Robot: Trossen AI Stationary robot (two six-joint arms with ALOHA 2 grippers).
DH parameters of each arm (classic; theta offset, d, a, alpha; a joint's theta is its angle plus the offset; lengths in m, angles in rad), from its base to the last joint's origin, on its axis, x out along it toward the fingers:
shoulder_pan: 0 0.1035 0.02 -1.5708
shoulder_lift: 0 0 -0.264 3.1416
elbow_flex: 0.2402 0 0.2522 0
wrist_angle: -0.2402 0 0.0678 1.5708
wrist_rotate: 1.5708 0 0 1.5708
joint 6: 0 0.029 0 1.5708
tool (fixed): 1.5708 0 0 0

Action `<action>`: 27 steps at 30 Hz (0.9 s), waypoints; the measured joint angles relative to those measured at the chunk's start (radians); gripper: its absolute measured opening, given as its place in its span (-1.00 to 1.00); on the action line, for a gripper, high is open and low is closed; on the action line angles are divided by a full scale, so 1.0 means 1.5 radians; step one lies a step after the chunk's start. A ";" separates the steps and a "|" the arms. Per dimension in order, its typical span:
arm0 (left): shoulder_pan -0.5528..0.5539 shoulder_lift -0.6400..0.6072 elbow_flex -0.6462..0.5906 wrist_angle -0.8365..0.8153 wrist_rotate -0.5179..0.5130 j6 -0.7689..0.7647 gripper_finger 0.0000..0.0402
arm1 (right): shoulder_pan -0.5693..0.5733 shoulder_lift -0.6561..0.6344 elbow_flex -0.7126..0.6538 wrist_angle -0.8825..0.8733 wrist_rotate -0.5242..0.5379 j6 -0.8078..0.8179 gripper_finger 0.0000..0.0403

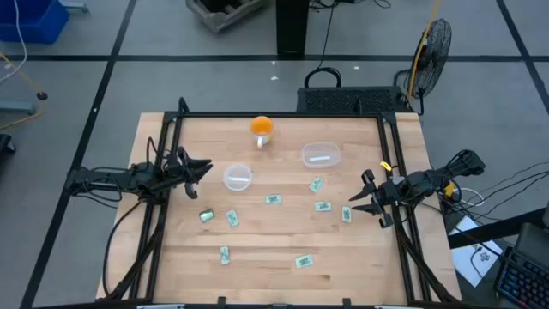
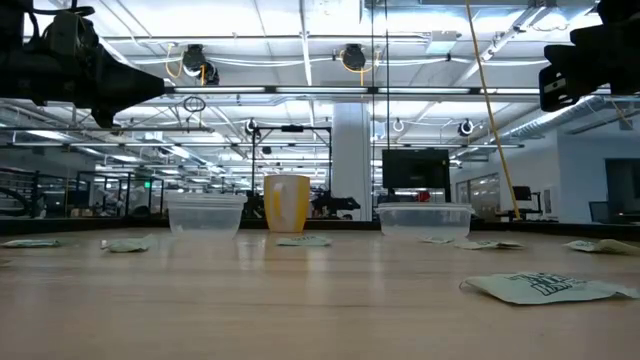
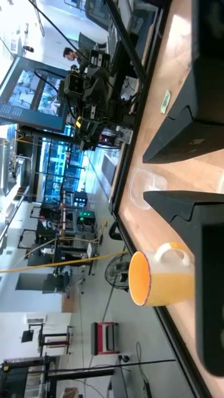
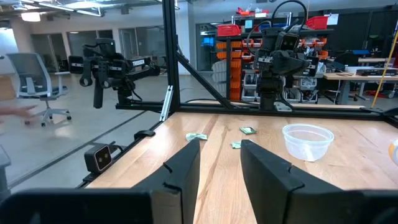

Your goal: Pick and place Stevia / Truvia into bins

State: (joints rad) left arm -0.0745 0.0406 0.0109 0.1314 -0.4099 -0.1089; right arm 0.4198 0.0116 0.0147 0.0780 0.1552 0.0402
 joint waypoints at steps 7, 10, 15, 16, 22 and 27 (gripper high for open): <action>0.000 0.000 0.000 0.000 0.000 0.000 -0.57 | 0.000 0.000 0.000 0.000 0.000 0.000 -0.46; 0.000 0.000 0.000 0.000 0.000 0.000 -0.57 | 0.000 0.000 0.000 0.000 0.000 0.000 -0.46; 0.000 0.000 0.000 0.000 0.000 0.000 -0.57 | 0.000 0.000 0.000 0.000 0.000 0.000 -0.46; 0.000 0.000 0.000 0.000 0.000 0.001 -0.57 | 0.000 0.000 0.000 0.000 0.000 0.000 -0.46; 0.000 0.000 0.000 0.000 0.000 0.004 -0.57 | 0.000 0.000 0.000 0.000 0.000 -0.004 -0.46; 0.000 0.000 0.000 0.000 0.000 -0.004 -0.57 | 0.000 0.000 0.000 0.000 0.000 0.002 -0.46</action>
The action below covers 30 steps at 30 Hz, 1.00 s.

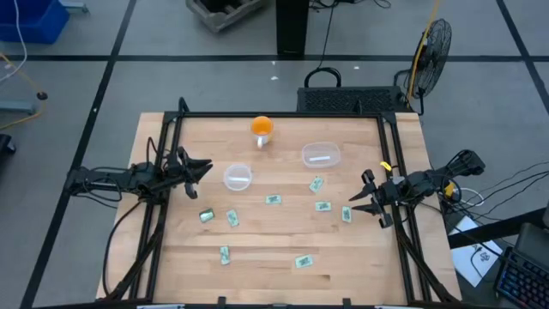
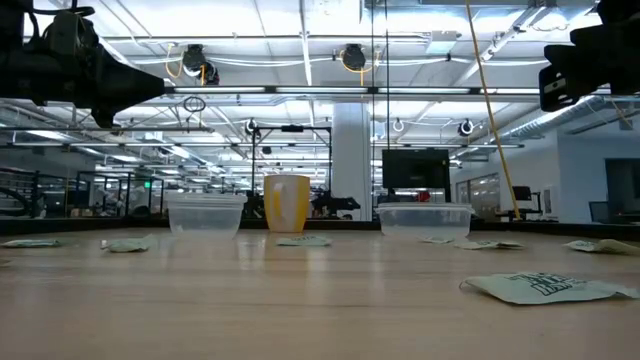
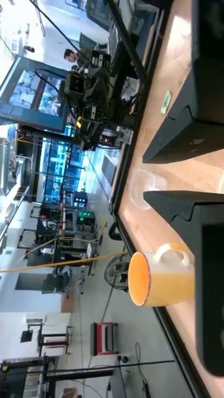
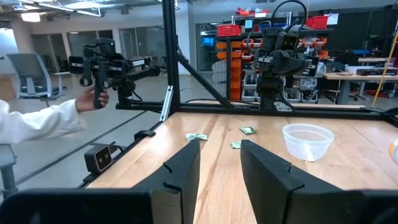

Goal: Pick and place Stevia / Truvia into bins
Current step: Put the white stevia packet into the right transparent container

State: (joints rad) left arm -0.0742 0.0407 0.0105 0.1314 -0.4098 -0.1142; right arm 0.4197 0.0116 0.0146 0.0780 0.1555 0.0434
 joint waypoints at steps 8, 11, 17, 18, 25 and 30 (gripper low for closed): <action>0.000 0.000 0.000 0.000 0.000 -0.020 -0.57 | 0.000 0.000 0.000 0.015 0.000 -0.005 -0.46; 0.000 0.000 0.000 0.000 0.000 -0.014 -0.57 | 0.000 0.000 0.000 0.015 0.000 -0.007 -0.46; 0.000 0.000 0.000 0.001 -0.004 0.059 -0.57 | 0.000 0.000 0.000 0.010 0.000 -0.007 -0.46; 0.000 0.000 0.000 0.001 -0.004 0.057 -0.57 | 0.000 0.000 0.000 0.009 0.000 -0.007 -0.46; 0.000 0.000 0.009 0.004 -0.001 0.060 -0.57 | 0.000 0.000 0.000 0.010 0.000 0.003 -0.46; 0.000 0.029 0.098 -0.128 0.000 0.011 -0.57 | 0.000 0.000 0.000 0.013 0.000 0.003 -0.46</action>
State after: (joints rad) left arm -0.0746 0.0839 0.1574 -0.0607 -0.4095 -0.0976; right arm 0.4196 0.0116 0.0144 0.0971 0.1555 0.0479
